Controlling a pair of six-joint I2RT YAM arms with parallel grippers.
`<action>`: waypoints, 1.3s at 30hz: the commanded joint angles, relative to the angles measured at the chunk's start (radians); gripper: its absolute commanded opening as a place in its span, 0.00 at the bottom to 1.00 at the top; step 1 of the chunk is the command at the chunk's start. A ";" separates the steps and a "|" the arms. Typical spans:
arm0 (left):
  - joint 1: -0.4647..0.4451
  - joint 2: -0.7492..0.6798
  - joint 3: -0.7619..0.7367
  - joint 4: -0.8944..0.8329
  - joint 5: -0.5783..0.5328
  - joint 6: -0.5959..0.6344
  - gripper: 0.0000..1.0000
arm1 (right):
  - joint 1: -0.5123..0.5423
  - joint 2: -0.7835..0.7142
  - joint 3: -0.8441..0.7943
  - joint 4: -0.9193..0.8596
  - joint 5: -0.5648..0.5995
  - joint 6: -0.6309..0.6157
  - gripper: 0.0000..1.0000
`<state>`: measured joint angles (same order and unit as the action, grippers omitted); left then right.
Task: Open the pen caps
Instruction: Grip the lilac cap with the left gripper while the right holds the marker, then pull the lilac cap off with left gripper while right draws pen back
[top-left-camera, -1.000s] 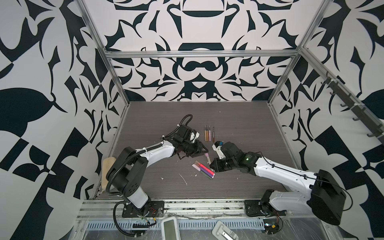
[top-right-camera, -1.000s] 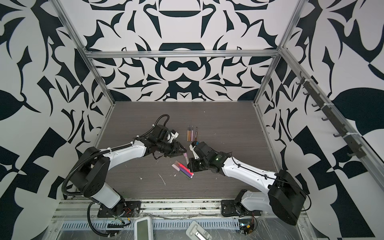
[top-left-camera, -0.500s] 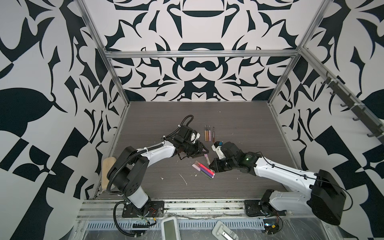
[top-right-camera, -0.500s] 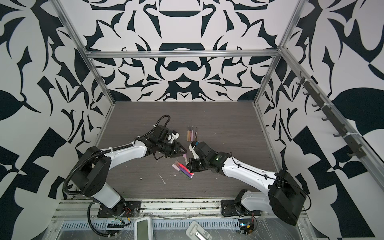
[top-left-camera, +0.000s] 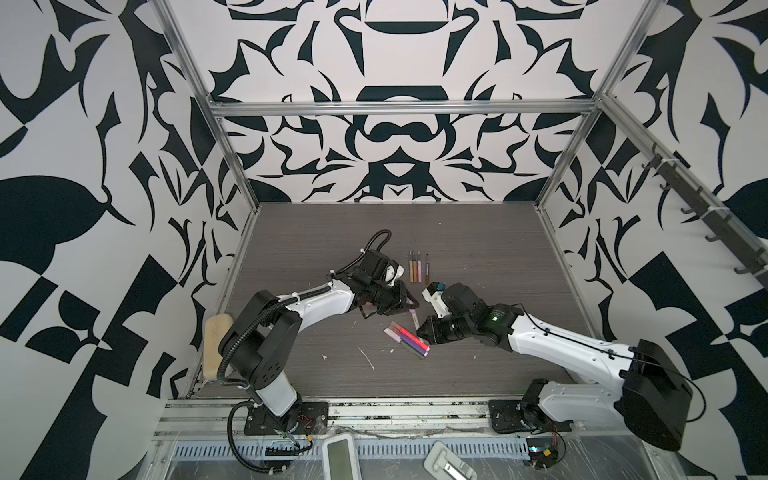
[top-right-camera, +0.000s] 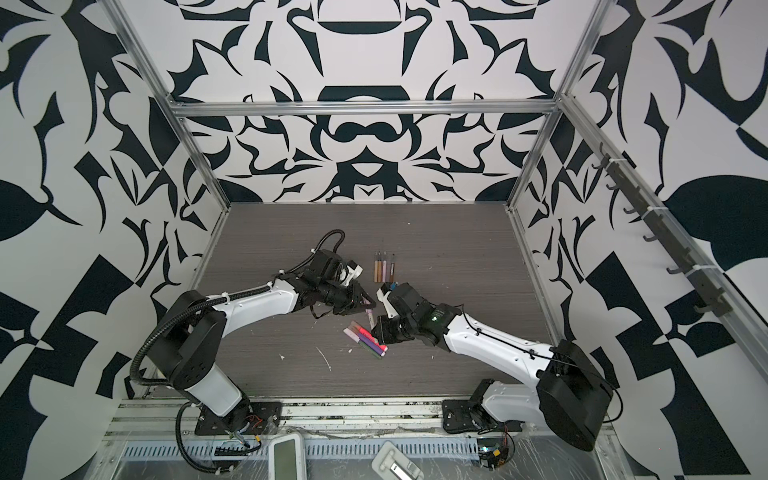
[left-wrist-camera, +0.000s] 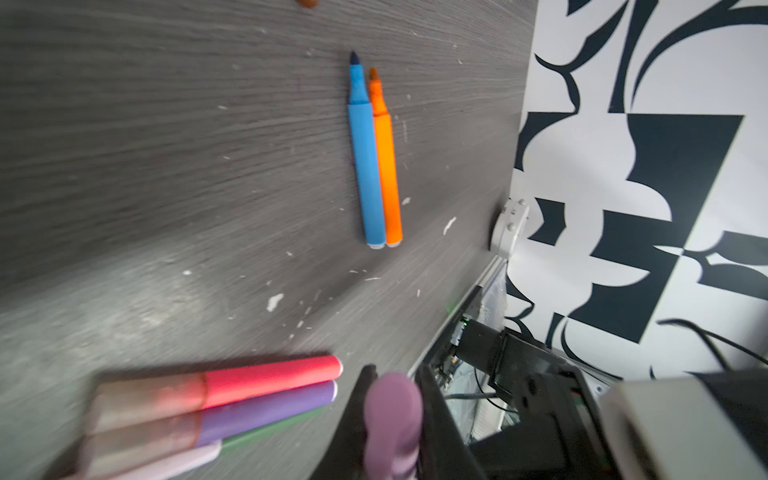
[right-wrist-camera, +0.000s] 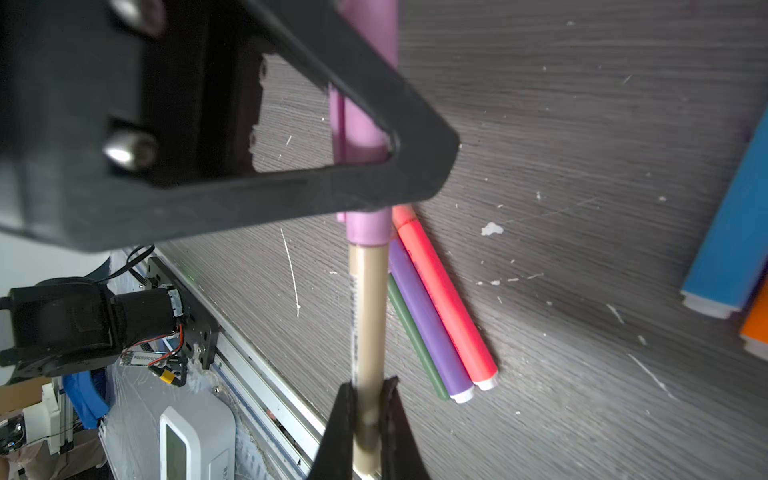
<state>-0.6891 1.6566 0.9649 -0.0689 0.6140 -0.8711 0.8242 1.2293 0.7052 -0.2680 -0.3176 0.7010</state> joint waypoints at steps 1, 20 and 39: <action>-0.004 0.011 0.016 0.001 -0.006 0.012 0.13 | -0.004 -0.026 0.000 0.023 -0.009 0.000 0.00; -0.045 -0.006 0.018 0.023 -0.007 0.001 0.00 | -0.004 -0.019 0.014 0.011 0.028 -0.007 0.23; -0.033 -0.083 0.005 0.002 -0.103 0.003 0.00 | -0.003 -0.123 -0.044 -0.021 0.097 0.007 0.00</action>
<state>-0.7494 1.6196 0.9672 -0.0360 0.5823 -0.8772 0.8242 1.1351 0.6781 -0.2749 -0.2340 0.7082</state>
